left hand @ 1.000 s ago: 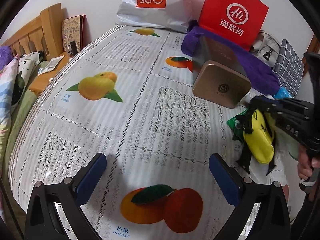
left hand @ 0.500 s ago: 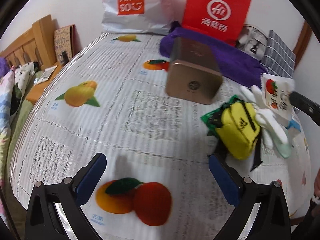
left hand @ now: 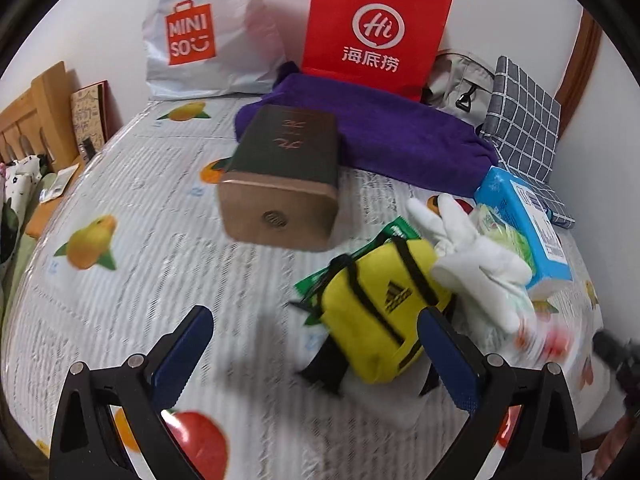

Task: Organize soft objects
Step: 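Grasp the yellow Adidas pouch with left gripper while right gripper opens over snack packet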

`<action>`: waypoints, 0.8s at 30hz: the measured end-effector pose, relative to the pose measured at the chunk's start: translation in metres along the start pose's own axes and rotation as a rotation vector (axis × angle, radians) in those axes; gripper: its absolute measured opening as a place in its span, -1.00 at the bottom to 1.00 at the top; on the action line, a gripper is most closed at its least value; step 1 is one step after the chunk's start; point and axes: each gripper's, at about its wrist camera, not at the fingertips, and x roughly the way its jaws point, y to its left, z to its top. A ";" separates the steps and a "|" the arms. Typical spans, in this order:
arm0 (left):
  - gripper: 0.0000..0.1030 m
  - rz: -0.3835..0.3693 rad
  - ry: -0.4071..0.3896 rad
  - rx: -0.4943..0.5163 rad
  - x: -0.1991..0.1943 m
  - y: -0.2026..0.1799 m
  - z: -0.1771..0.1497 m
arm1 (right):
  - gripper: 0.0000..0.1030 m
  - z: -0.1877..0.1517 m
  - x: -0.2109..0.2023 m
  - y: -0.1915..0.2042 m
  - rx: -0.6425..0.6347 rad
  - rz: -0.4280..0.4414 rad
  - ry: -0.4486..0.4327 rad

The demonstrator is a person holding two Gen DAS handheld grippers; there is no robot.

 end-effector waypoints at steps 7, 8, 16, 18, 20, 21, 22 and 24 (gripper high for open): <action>-0.04 -0.026 0.060 -0.042 0.031 -0.004 0.000 | 0.13 -0.030 0.017 -0.004 0.037 0.084 0.055; -0.12 -0.025 0.047 -0.040 0.030 -0.004 -0.001 | 0.27 -0.032 0.020 0.001 0.029 0.092 0.049; -0.47 -0.054 0.028 -0.030 0.018 0.004 -0.001 | 0.62 -0.041 0.055 0.050 -0.004 0.148 0.118; -0.50 -0.069 0.029 -0.043 0.016 0.010 -0.002 | 0.67 -0.046 0.065 0.057 -0.003 0.131 0.139; -0.53 -0.090 0.031 -0.055 0.012 0.016 -0.005 | 0.69 -0.053 0.069 0.066 -0.029 0.073 0.114; -0.54 -0.092 0.027 -0.054 0.009 0.018 -0.006 | 0.69 -0.054 0.071 0.068 -0.038 0.052 0.112; -0.54 -0.090 0.021 -0.052 0.006 0.020 -0.008 | 0.68 -0.055 0.072 0.073 -0.058 0.016 0.109; -0.55 -0.085 0.011 -0.053 -0.001 0.024 -0.011 | 0.53 -0.057 0.074 0.078 -0.086 -0.049 0.100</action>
